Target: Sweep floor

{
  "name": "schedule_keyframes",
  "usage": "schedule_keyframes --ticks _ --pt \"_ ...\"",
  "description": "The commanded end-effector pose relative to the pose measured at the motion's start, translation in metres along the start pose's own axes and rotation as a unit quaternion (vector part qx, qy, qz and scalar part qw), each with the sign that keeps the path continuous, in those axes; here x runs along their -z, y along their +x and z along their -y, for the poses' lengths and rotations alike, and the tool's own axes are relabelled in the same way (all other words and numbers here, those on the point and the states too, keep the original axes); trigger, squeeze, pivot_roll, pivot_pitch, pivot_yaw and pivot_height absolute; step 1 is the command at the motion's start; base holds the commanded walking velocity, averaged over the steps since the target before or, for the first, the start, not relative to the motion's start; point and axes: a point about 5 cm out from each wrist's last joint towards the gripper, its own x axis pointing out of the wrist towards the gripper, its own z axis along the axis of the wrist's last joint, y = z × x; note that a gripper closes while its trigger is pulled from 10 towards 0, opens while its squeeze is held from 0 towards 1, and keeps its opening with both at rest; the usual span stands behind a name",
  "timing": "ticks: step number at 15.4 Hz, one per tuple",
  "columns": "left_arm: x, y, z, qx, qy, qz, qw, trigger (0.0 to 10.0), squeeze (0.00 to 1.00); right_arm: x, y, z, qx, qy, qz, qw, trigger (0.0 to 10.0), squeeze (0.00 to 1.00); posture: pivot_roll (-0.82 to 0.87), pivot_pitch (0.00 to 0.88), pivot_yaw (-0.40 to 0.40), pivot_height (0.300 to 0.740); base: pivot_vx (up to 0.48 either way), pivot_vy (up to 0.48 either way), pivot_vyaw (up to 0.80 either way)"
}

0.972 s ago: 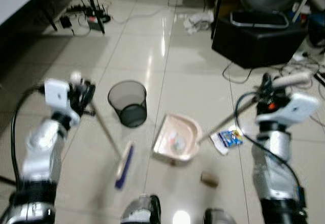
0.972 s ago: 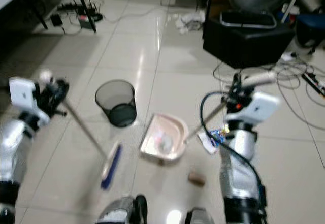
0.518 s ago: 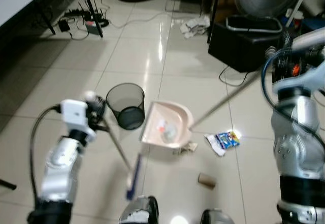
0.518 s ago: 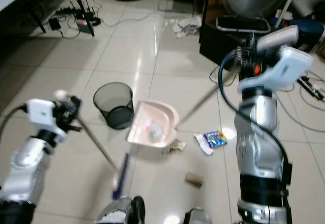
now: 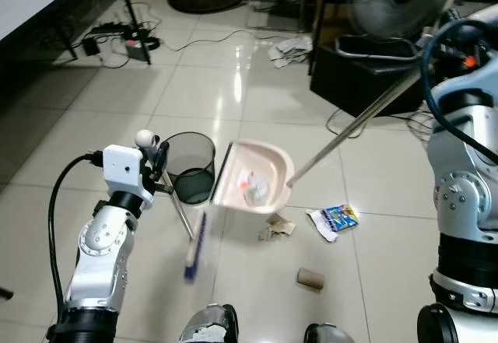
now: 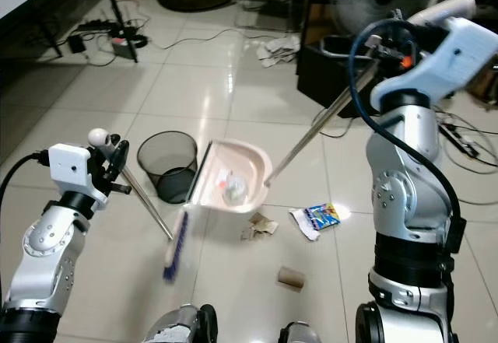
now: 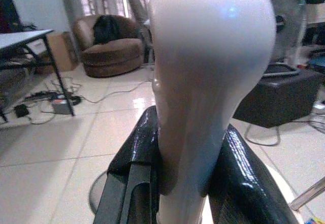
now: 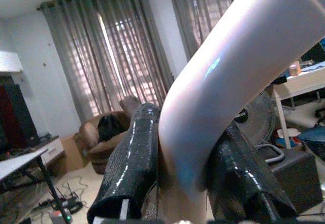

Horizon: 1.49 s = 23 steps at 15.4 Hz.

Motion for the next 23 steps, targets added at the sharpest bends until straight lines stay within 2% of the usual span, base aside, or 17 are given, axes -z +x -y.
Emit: schedule_keyframes --ticks 1,4,7,8,13,23 --pt "-0.005 -0.001 0.004 0.004 -0.001 0.012 1.000 10.0 0.00 -0.020 0.005 -0.010 -0.017 0.006 0.036 0.999 10.0 0.00 0.04 0.046 0.059 0.740 0.270 0.000 0.60" --pt "-0.006 -0.001 0.009 0.007 -0.002 0.011 1.000 10.0 0.00 -0.023 0.011 -0.011 -0.021 0.004 0.036 0.999 10.0 0.00 0.04 0.055 0.063 0.740 0.299 0.000 0.80" --pt "-0.006 0.000 0.006 0.004 -0.002 0.012 1.000 10.0 0.00 -0.024 0.013 -0.012 -0.022 0.004 0.037 0.999 10.0 0.00 0.03 0.057 0.066 0.740 0.335 0.000 0.80" --pt "-0.006 0.000 0.004 0.003 0.000 0.010 1.000 10.0 0.00 -0.024 0.014 -0.011 -0.016 0.021 0.042 0.999 10.0 0.00 0.03 0.064 0.067 0.740 0.341 0.000 0.00" --pt "-0.006 -0.003 0.003 0.002 0.006 0.005 1.000 10.0 0.00 -0.025 0.015 -0.003 0.000 0.023 0.041 0.999 10.0 0.00 0.02 0.056 0.068 0.740 0.345 0.000 0.00" --pt "0.001 -0.003 0.007 0.004 0.002 -0.002 1.000 10.0 0.00 -0.023 0.012 -0.001 -0.005 0.028 0.042 0.999 10.0 0.00 0.00 0.035 0.058 0.740 0.369 0.000 0.00"
